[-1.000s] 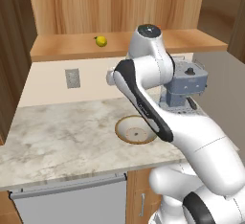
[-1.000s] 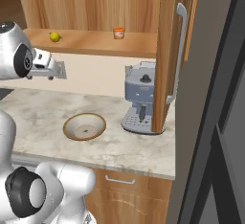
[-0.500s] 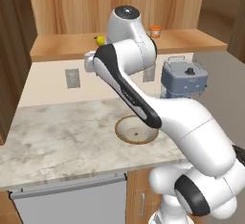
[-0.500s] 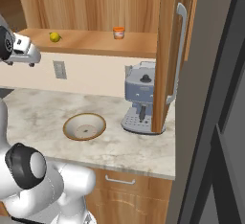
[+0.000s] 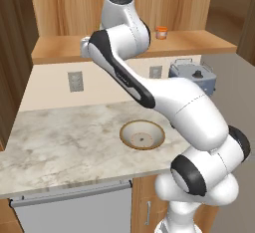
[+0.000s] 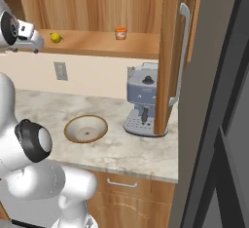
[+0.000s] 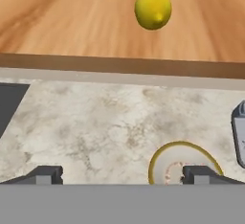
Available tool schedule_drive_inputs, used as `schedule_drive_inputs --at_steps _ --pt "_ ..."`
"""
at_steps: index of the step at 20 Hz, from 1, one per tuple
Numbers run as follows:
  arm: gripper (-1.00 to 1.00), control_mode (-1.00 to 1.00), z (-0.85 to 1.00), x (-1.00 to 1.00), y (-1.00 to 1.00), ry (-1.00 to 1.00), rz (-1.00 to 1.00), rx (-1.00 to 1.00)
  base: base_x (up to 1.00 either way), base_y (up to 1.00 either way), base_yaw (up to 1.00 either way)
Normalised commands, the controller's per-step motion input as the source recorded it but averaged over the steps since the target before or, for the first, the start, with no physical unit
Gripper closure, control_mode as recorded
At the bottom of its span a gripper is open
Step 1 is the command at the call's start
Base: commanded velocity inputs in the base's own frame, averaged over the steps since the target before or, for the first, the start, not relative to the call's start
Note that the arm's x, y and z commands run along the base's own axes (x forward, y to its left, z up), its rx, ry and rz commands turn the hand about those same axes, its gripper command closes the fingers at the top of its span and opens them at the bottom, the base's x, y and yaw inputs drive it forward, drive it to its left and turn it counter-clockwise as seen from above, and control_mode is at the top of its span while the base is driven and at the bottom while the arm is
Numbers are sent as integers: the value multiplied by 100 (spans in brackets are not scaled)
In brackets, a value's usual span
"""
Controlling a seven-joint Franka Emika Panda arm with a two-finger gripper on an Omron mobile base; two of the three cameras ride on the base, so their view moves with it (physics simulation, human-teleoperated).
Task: Pick the lemon from the cabinet and place it in the bowl. Then pick the bowl and place it in the sink. Then turn on the sink facuet.
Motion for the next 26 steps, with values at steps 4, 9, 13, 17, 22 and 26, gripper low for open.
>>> schedule_drive_inputs --at_steps 4,9,13,17,22,26 --pt "-100 -100 2 95 -8 -9 0 0 0 0 0" --pt "-100 -100 0 91 0 -9 0 0 0 0 0" --pt "-100 -100 9 59 -2 -15 0 0 0 0 0" --pt "-100 -100 10 54 0 -2 0 0 0 0 0" --pt "-100 -100 -7 55 0 0 0 0 0 0 0" --pt "-100 -100 -8 51 0 0 0 0 0 0 0"
